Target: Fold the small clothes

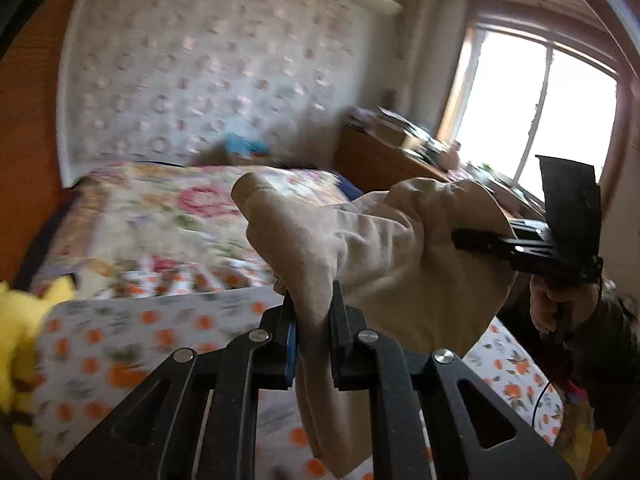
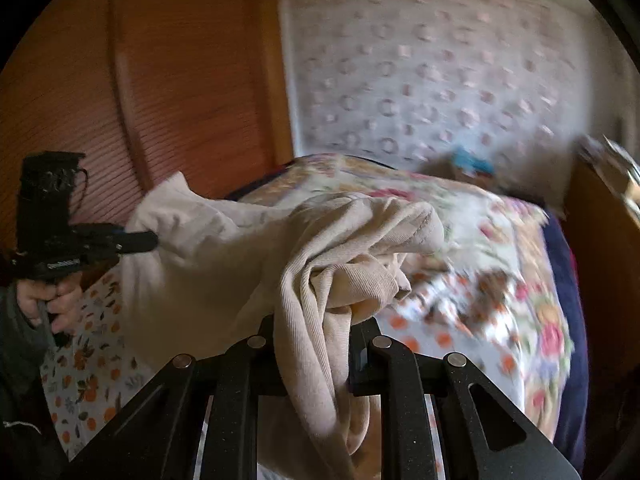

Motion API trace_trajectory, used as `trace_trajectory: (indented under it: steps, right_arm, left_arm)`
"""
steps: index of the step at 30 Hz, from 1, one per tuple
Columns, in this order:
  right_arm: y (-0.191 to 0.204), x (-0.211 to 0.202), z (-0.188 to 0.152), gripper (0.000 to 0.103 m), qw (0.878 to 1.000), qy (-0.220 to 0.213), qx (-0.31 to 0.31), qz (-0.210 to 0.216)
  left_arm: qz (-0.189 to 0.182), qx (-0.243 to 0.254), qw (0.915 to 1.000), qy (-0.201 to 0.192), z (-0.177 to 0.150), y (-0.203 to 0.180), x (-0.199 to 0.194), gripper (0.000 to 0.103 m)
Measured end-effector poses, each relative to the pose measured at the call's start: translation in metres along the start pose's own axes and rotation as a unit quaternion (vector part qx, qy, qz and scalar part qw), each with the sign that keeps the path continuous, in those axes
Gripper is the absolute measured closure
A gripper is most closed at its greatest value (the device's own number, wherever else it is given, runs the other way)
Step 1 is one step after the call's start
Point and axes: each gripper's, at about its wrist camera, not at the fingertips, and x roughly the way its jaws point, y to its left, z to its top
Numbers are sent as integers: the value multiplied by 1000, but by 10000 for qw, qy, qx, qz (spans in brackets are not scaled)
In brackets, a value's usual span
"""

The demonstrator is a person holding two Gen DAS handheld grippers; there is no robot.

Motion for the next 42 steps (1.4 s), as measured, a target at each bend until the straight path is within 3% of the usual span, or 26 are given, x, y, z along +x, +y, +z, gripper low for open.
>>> trace_trajectory:
  steps: [5, 11, 19, 22, 24, 26, 29, 32, 34, 36, 37, 39, 42]
  right_arm:
    - [49, 68, 47, 85, 9950, 104, -819, 569]
    - [122, 155, 100, 84, 9754, 283, -1806, 1233]
    - [193, 262, 135, 84, 9500, 620, -2551, 1689]
    - [192, 305, 149, 82, 9527, 708, -2485, 1597]
    - [189, 318, 155, 72, 9630, 706, -2192, 1402]
    - [180, 324, 160, 53, 9728, 605, -1852, 1254]
    - [177, 324, 153, 52, 9800, 547, -1533, 1146]
    - [171, 316, 139, 52, 9864, 536, -1257, 914]
    - [167, 304, 127, 52, 9901, 477, -1072, 772]
    - [162, 290, 113, 52, 9931, 396, -890, 652]
    - [162, 282, 106, 52, 9942, 369, -824, 592]
    - [167, 252, 87, 52, 9959, 294, -701, 485]
    - [173, 209, 64, 52, 9979, 190, -494, 366]
  left_arm:
    - [840, -328, 9957, -220, -27, 51, -49, 90]
    - [1675, -1014, 9802, -290, -70, 105, -81, 90]
    - [2126, -1577, 9643, -82, -110, 142, -77, 90]
    - [2260, -1617, 9606, 24, -118, 145, -74, 90]
    - [2336, -1643, 9583, 107, -123, 153, -77, 90]
    - [2389, -1682, 9561, 223, -125, 155, -74, 90]
    - [2414, -1706, 9550, 240, -126, 162, -78, 88]
    - [2519, -1639, 9536, 176, -125, 160, -85, 78]
    - [2633, -1519, 9527, 41, -123, 155, -94, 60]
    - [2705, -1393, 9525, -133, -120, 151, -103, 51]
    - [2752, -1299, 9524, -189, -118, 148, -107, 38]
    - [2832, -1107, 9521, -315, -113, 139, -115, 22]
    - [2780, -893, 9557, -377, -106, 126, -119, 22]
